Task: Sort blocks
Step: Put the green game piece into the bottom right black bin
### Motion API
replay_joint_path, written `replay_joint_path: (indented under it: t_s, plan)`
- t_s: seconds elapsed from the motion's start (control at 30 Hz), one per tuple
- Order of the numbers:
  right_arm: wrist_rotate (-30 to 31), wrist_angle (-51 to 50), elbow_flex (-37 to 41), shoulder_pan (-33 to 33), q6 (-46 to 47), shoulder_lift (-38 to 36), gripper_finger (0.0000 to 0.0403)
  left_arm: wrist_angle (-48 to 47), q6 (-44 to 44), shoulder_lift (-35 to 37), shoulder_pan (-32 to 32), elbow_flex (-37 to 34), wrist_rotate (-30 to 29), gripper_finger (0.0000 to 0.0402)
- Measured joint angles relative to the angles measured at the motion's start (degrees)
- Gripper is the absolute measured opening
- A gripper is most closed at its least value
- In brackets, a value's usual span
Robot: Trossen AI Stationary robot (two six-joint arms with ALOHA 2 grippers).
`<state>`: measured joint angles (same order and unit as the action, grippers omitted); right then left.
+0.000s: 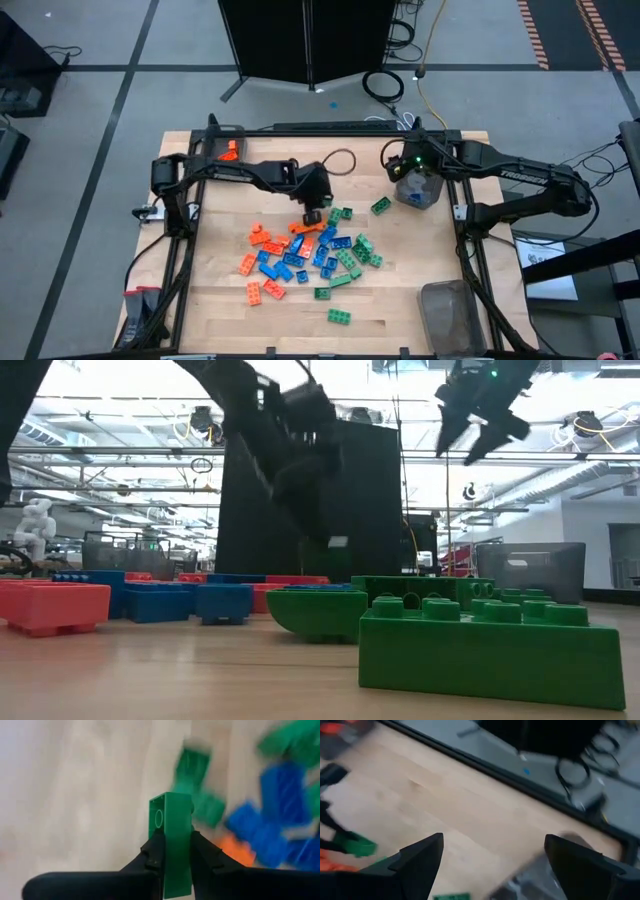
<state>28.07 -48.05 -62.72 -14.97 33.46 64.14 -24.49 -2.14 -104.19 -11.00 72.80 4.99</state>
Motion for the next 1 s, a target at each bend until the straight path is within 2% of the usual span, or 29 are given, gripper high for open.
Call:
replay_joint_path:
  t_s: [0.2, 0.33, 0.5, 0.63, 0.7, 0.8, 0.9, 1.0]
  plan:
    - [-2.7, 16.3, 0.0, 3.4, -13.0, 0.0, 0.0343, -0.3, 1.5, 6.3, 0.0, 7.5, 0.0, 0.0044]
    - [-3.7, 27.8, 0.0, 6.5, -23.8, 0.0, 0.0343, 2.7, 2.9, 12.6, -0.4, 12.2, -0.2, 0.0044]
    - [-9.0, 43.2, 0.0, 9.2, -35.8, 0.0, 0.0343, 12.8, 3.3, 19.9, -0.3, 12.9, -0.3, 0.0044]
    - [-9.0, 53.0, 0.0, 10.8, -42.0, 0.0, 0.0343, 13.3, 3.3, 22.3, -0.3, 12.9, -0.3, 0.0044]
    - [-10.3, 57.3, 0.0, 11.1, -44.0, 0.0, 0.0343, 13.1, 3.3, 22.5, 0.1, 12.8, -0.3, 0.0044]
    - [-15.9, 62.0, 0.0, 11.1, -45.0, 0.2, 0.0343, 14.1, 3.0, 22.4, 0.7, 12.8, 1.1, 0.0044]
    - [-20.4, 63.3, 0.0, 11.1, -44.2, 0.8, 0.0343, 16.0, 2.8, 21.6, 1.4, 12.7, 1.6, 0.0044]
    - [-22.2, 63.1, 0.0, 11.1, -43.0, 1.7, 0.0343, 18.8, 2.9, 20.7, 1.7, 12.7, 3.4, 0.0044]
